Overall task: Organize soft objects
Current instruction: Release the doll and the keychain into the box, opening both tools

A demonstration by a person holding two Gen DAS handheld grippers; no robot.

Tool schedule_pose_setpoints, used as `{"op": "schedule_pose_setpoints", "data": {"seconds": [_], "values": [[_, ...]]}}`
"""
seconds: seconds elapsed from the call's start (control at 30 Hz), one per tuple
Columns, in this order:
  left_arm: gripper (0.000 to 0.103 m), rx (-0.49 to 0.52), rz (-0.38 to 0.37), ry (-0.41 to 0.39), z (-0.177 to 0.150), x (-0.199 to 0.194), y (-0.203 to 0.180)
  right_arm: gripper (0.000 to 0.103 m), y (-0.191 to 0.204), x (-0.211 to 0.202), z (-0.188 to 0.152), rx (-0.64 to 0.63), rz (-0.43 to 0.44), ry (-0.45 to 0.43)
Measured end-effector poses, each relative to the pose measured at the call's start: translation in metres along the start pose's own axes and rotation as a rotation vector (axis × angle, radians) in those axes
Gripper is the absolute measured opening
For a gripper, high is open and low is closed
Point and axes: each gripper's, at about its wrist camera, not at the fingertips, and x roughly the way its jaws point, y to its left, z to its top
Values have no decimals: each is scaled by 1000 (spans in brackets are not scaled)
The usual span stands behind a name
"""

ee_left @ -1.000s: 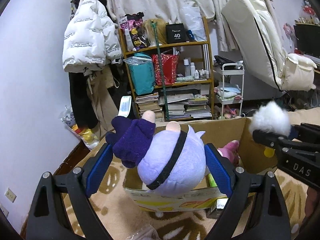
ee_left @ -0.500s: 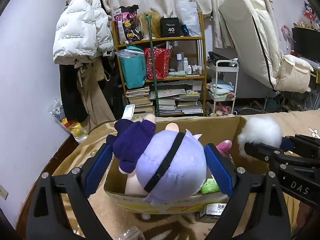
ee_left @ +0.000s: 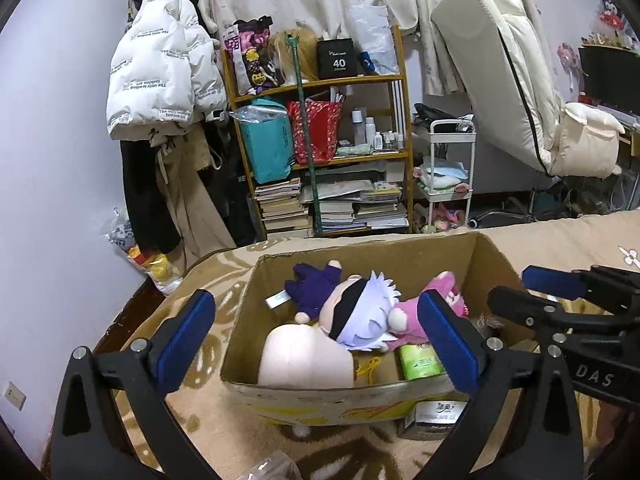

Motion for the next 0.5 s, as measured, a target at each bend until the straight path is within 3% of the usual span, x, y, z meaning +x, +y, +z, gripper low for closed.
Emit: {"op": "schedule_pose_setpoints", "data": {"seconds": [0.17, 0.23, 0.5], "values": [[100, -12, 21, 17, -1, 0, 7, 64, -2, -3, 0, 3, -12, -5], [100, -27, 31, 29, -1, -1, 12, 78, -2, -6, 0, 7, -17, -12], [100, -70, 66, 56, 1, -13, 28, 101, -1, -20, 1, 13, -18, -42]]}}
